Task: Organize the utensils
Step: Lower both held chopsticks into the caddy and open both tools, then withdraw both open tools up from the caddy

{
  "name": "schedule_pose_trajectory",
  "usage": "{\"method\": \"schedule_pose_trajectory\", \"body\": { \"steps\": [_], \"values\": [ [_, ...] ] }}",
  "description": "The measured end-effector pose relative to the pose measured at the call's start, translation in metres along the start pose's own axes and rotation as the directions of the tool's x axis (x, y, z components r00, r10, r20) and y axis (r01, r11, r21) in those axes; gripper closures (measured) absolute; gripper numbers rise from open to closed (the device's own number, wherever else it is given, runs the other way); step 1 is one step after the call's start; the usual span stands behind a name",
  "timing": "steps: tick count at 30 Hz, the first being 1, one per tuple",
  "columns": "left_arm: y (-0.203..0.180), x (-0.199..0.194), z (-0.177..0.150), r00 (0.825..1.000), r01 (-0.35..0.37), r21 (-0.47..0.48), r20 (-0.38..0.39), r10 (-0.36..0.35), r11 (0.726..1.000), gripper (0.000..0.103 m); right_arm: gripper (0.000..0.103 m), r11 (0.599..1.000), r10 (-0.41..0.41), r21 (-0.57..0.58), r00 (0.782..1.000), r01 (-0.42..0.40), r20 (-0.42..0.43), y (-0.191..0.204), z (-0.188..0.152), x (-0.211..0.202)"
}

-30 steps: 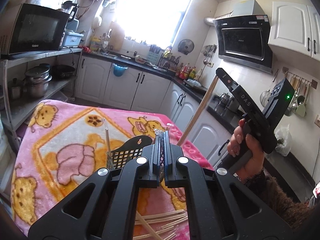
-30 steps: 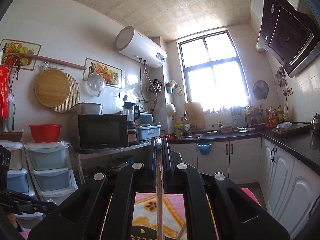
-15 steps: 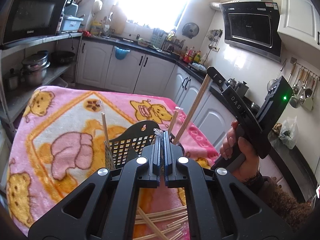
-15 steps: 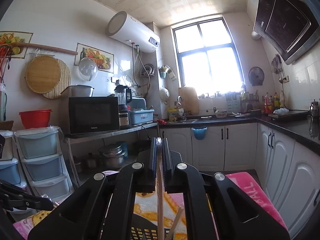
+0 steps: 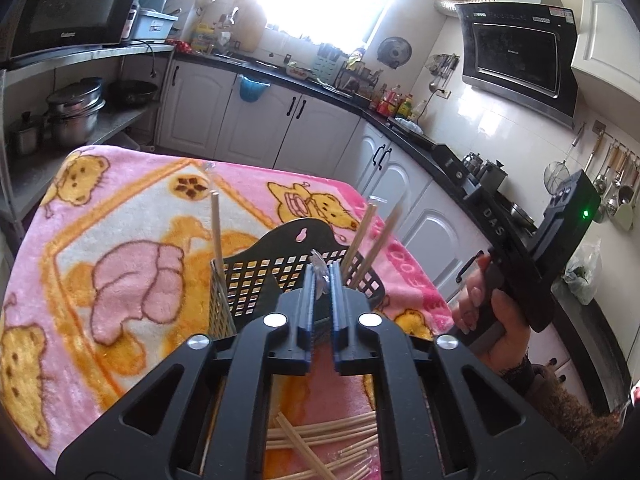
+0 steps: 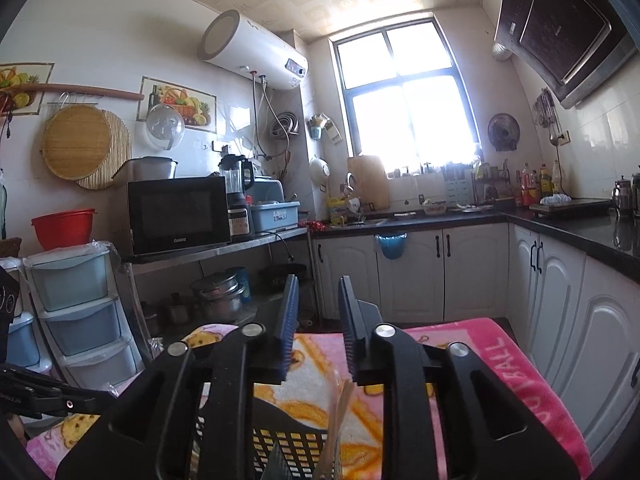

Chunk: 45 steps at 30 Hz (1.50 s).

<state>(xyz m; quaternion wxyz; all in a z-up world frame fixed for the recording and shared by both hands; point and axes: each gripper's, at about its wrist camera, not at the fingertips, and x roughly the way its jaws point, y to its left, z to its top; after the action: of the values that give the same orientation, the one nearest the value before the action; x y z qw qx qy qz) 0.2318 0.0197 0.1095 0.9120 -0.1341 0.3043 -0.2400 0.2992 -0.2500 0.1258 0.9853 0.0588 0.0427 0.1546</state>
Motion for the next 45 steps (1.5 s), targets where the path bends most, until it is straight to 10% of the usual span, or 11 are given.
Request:
{"method": "schedule_pose_trajectory", "body": {
  "steps": [21, 45],
  "values": [
    [0.007, -0.032, -0.011, 0.989, -0.039, -0.061, 0.14, 0.047, 0.997, 0.01, 0.049, 0.999, -0.048, -0.017, 0.984, 0.045, -0.174, -0.007, -0.035, -0.036],
    [0.025, -0.057, -0.054, 0.984, -0.077, -0.147, 0.151, 0.099, 0.986, 0.01, 0.044, 0.999, -0.012, -0.054, 0.973, -0.001, -0.23, 0.012, -0.048, -0.091]
  ]
}}
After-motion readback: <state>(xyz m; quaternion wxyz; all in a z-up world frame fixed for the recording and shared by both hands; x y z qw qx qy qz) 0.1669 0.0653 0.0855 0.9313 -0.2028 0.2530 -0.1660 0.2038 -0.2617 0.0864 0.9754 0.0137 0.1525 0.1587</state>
